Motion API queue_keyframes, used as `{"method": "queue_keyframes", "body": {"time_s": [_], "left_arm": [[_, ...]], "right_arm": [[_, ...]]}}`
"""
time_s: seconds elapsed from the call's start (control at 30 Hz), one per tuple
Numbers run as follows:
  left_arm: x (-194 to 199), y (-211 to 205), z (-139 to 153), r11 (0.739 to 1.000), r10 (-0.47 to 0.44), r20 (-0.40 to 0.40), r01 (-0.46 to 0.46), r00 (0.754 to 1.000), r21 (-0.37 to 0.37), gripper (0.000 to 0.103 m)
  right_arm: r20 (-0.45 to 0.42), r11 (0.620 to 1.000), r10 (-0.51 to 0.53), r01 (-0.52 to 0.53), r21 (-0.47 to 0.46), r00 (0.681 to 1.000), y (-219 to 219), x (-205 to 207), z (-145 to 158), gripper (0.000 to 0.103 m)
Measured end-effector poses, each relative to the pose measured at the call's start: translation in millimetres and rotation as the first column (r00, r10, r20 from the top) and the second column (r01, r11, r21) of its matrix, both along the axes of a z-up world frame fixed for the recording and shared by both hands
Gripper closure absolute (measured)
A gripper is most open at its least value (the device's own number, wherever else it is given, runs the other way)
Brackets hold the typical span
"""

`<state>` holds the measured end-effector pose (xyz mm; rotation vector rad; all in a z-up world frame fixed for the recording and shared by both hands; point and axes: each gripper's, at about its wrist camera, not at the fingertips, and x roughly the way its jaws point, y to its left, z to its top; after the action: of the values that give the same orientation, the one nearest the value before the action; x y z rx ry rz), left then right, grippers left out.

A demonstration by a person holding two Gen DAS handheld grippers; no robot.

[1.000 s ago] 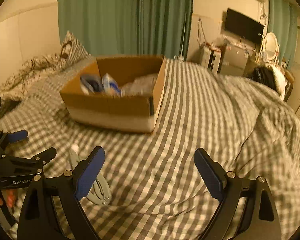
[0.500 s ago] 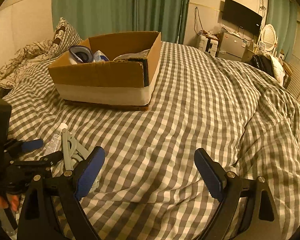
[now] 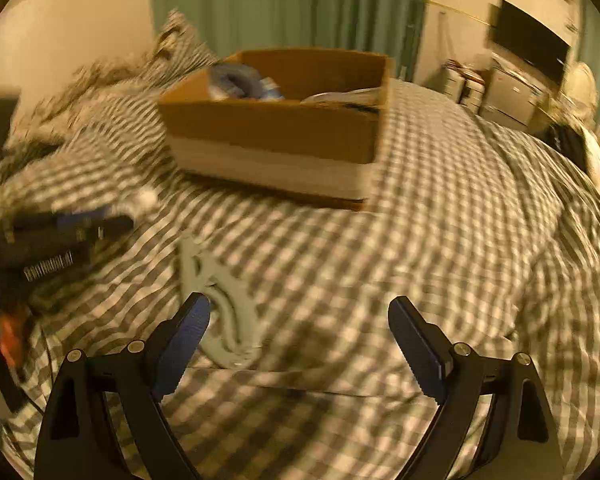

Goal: Organize objects
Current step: 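Grasp the toothpaste tube with the left tool while the right tool grasps the light blue clip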

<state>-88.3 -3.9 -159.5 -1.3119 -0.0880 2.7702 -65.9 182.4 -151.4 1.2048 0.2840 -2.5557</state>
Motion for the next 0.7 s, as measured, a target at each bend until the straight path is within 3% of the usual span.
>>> {"method": "queue_keyframes", "body": {"time_s": [0.2, 0.3, 0.33, 0.37, 0.7], "left_arm": [[-0.8, -5.8, 4.1, 1.0, -0.005, 0.0, 0.005, 1.0, 0.017, 0.077], [0.1, -6.2, 3.5, 1.0, -0.004, 0.002, 0.004, 1.0, 0.021, 0.077], [-0.2, -6.5, 2.5, 1.0, -0.005, 0.005, 0.005, 1.0, 0.019, 0.077], [0.1, -5.9, 2.0, 1.0, -0.006, 0.007, 0.005, 1.0, 0.017, 0.077], [8.9, 5.5, 17.7, 1.0, -0.023, -0.018, 0.023, 1.0, -0.013, 0.077]], "right_arm": [[0.111, 0.998, 0.066, -0.068, 0.006, 0.992, -35.6, -20.0, -34.8, 0.014], [0.145, 0.996, 0.084, -0.087, 0.02, 0.986, -44.1, -24.7, -47.7, 0.034], [0.149, 0.996, 0.09, -0.093, 0.01, 0.985, -44.6, -25.0, -48.1, 0.043], [0.152, 0.996, 0.093, -0.094, 0.003, 0.984, -44.6, -24.4, -47.9, 0.046], [0.132, 0.998, 0.05, -0.045, -0.042, 0.99, -24.0, -5.0, -22.0, 0.056]]}}
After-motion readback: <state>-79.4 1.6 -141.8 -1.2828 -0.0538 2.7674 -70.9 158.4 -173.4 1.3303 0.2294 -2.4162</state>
